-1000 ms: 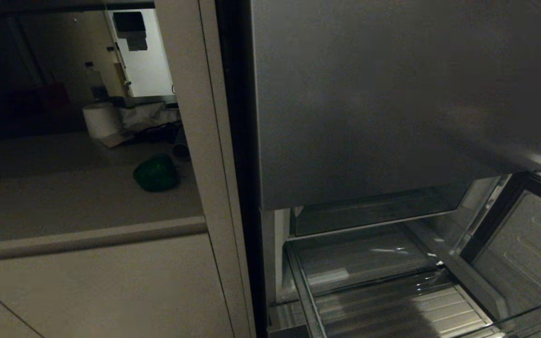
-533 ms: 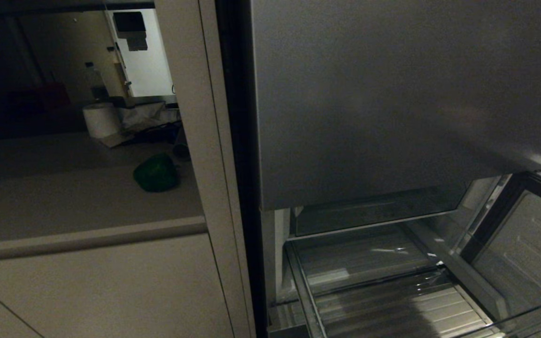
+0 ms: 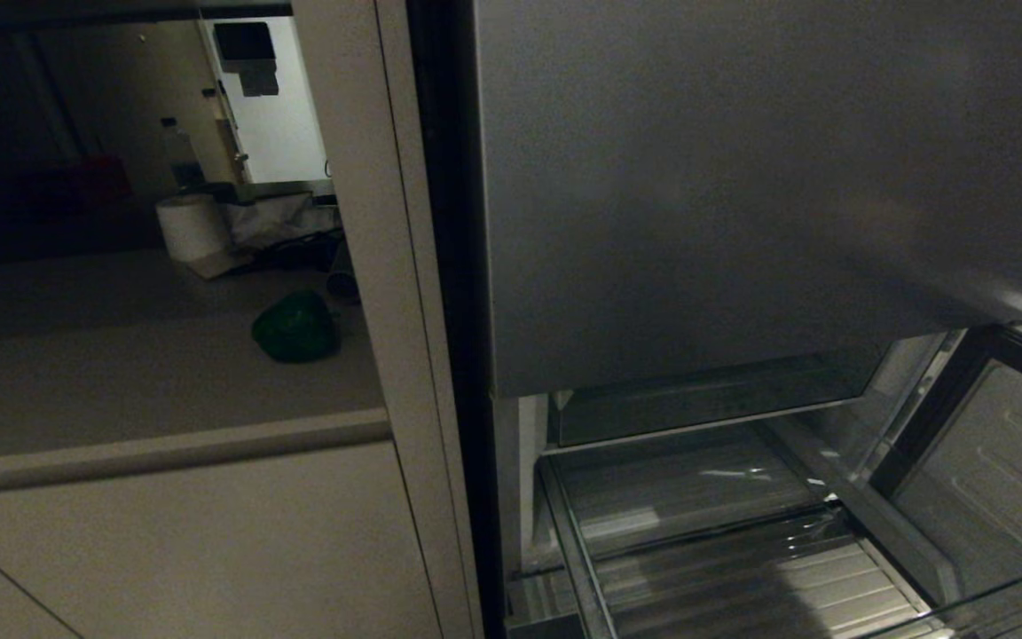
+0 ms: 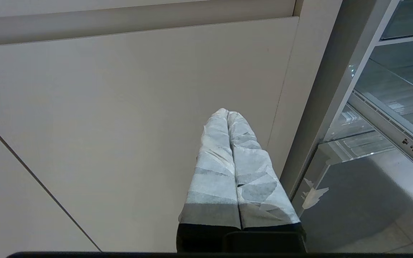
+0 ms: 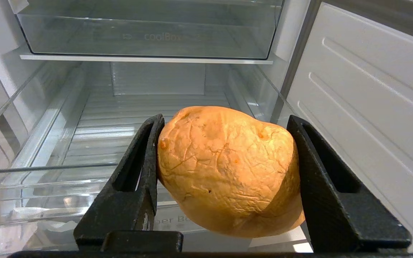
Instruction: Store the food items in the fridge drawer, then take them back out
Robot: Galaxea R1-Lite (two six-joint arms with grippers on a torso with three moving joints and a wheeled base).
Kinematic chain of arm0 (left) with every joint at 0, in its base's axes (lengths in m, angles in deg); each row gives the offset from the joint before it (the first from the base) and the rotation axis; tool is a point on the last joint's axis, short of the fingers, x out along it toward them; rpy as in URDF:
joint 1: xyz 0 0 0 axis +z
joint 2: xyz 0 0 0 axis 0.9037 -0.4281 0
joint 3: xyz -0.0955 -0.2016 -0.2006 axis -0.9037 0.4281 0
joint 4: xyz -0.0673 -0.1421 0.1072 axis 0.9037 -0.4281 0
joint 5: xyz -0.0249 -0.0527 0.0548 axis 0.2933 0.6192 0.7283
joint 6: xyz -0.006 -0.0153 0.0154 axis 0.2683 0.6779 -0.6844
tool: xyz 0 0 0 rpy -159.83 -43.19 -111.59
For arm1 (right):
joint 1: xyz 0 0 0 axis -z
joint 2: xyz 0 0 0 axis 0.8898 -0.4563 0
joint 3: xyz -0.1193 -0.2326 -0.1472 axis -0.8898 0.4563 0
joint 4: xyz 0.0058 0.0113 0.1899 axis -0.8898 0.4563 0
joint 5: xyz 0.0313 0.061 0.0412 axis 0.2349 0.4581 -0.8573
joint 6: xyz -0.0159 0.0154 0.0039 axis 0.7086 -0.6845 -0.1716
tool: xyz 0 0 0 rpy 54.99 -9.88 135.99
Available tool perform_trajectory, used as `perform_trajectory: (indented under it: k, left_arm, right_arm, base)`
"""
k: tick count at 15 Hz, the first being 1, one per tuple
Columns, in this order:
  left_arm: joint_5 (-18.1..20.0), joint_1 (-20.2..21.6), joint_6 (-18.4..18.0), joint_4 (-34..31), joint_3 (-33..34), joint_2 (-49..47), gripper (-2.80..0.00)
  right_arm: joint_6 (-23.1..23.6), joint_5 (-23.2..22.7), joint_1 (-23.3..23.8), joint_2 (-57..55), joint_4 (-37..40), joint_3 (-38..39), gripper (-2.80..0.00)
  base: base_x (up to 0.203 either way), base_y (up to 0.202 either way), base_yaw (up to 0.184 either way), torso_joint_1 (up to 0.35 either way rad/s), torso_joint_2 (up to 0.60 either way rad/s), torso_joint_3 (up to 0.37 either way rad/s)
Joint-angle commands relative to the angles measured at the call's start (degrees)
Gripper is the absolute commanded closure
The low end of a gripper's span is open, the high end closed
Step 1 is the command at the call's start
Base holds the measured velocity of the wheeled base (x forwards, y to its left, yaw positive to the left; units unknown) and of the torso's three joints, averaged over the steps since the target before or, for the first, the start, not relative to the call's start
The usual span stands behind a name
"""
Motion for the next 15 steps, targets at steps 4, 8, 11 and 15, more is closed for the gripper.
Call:
perform_trajectory:
  k: [4, 8, 11, 15]
  left_arm:
    - [0.0, 0.0, 0.0, 0.0, 0.0, -0.1, 0.0]
    - [0.0, -0.1, 0.0, 0.0, 0.0, -0.1, 0.0]
    - [0.0, 0.0, 0.0, 0.0, 0.0, -0.1, 0.0]
    - [0.0, -0.1, 0.0, 0.0, 0.0, -0.1, 0.0]
  right_arm:
    - [0.1, 0.0, 0.0, 0.0, 0.0, 1.8, 0.0]
    - [0.1, 0.0, 0.0, 0.0, 0.0, 1.8, 0.0]
    - [0.2, 0.0, -0.1, 0.0, 0.0, 1.8, 0.0]
    - [0.1, 0.0, -0.1, 0.0, 0.0, 1.8, 0.0]
  base:
    - [0.0, 0.0, 0.0, 0.0, 0.0, 0.0]
    - [0.001, -0.001, 0.022, 0.001, 0.0, 0.001]
    - [0.003, -0.004, 0.132, 0.002, 0.01, 0.0]
    - [0.001, -0.002, 0.04, 0.003, 0.0, 0.002]
